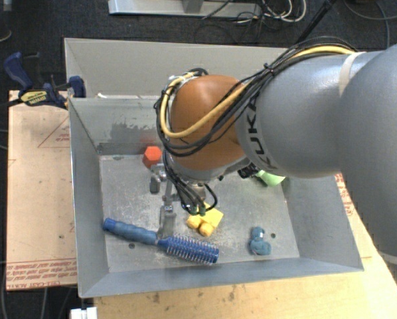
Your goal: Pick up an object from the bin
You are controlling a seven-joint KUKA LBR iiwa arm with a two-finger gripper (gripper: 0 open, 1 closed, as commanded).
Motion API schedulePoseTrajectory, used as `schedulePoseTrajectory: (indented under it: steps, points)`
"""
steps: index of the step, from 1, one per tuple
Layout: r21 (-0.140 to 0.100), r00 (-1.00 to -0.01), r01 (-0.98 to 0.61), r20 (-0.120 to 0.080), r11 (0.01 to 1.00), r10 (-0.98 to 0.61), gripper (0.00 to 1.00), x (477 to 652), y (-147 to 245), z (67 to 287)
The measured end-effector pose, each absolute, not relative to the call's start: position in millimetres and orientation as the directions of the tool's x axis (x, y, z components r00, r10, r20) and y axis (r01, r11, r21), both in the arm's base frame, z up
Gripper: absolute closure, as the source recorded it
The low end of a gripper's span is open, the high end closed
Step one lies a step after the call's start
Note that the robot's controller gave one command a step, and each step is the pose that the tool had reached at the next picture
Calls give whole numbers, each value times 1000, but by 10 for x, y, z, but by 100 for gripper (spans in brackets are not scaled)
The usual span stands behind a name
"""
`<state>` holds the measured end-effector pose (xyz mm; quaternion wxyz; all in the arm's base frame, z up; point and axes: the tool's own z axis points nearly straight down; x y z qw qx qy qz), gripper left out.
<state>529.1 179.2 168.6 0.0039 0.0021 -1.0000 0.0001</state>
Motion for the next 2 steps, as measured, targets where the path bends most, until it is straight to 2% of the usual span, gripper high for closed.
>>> schedulePoseTrajectory:
  steps: [1, 2]
  points:
    - [0, -974, 227, 3, 974, 227, 0, 4872, 2269, 673]
    - [2, -995, 95, -3, 995, 95, 0, 4930, 2406, 1003]
